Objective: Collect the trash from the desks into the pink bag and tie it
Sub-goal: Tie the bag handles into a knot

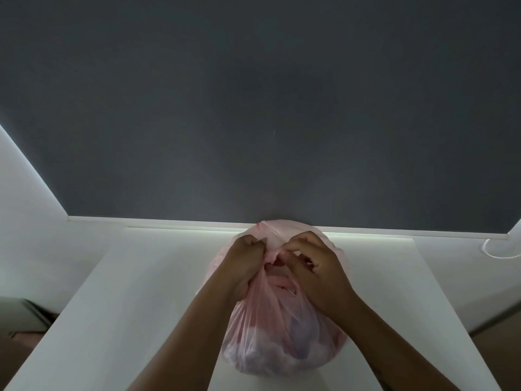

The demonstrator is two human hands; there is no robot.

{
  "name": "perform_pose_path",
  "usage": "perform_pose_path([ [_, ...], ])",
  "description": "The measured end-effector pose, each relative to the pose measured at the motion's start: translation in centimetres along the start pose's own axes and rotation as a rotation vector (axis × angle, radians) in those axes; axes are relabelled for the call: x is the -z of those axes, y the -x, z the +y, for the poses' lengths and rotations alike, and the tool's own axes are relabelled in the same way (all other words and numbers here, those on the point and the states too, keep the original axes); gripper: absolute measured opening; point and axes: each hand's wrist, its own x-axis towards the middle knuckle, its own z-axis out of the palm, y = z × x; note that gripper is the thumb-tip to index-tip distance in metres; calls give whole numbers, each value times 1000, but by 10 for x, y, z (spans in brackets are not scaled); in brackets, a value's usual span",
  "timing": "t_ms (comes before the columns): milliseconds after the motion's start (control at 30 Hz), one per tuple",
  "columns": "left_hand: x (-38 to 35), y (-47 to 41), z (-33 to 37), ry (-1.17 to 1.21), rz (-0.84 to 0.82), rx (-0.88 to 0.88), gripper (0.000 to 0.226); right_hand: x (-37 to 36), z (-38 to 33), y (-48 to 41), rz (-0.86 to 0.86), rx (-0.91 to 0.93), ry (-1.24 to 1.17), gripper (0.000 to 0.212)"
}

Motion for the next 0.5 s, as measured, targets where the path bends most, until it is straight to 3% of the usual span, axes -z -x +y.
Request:
perform_pose_path([
  [200,-4,3,-7,18,105,-115,36,-6,-4,6,183,-292,-307,13],
  [300,-7,4,-12,-76,247,-202,26,-7,-3,3,242,-358,-312,15],
  [500,-8,8,-15,-113,313,-283,19,-8,-3,1,301,-404,-302,16],
])
